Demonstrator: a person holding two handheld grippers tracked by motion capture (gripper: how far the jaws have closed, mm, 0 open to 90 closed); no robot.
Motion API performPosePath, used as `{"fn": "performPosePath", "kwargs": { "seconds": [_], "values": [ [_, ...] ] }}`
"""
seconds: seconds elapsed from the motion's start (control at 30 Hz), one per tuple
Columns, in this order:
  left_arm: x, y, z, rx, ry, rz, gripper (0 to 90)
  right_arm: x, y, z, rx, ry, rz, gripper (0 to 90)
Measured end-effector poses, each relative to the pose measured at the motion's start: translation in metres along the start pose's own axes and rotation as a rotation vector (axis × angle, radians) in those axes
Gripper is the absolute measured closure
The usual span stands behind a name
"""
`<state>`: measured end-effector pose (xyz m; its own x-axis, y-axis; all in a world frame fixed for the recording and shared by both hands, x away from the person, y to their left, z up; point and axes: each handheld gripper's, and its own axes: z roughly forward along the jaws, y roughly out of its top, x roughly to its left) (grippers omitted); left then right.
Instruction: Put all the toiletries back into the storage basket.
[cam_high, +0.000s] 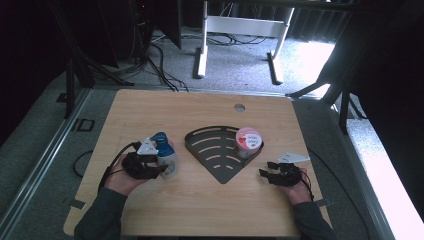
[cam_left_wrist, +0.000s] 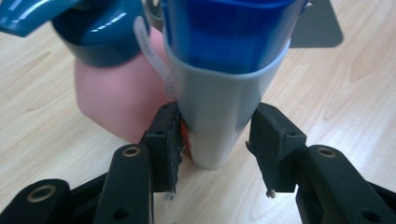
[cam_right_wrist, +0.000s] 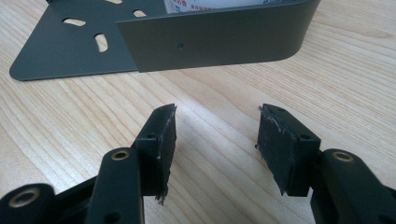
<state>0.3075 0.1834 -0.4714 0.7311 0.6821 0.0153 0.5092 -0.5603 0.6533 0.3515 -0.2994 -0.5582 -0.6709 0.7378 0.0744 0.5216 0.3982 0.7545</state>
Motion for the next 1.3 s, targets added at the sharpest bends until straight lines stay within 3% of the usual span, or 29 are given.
{"fn": "performPosePath", "kwargs": {
  "seconds": [0.4,0.7,1.3],
  "values": [
    [-0.002,0.010,0.007,0.026,0.009,0.015,52.1,0.000,0.000,0.000,0.000,0.000,-0.001,46.5],
    [-0.003,0.020,0.011,0.079,0.016,0.039,51.5,0.000,0.000,0.000,0.000,0.001,0.000,46.5],
    [0.000,0.031,0.017,0.135,-0.013,0.063,52.1,0.000,0.000,0.000,0.000,0.003,0.002,46.5]
  ]
}}
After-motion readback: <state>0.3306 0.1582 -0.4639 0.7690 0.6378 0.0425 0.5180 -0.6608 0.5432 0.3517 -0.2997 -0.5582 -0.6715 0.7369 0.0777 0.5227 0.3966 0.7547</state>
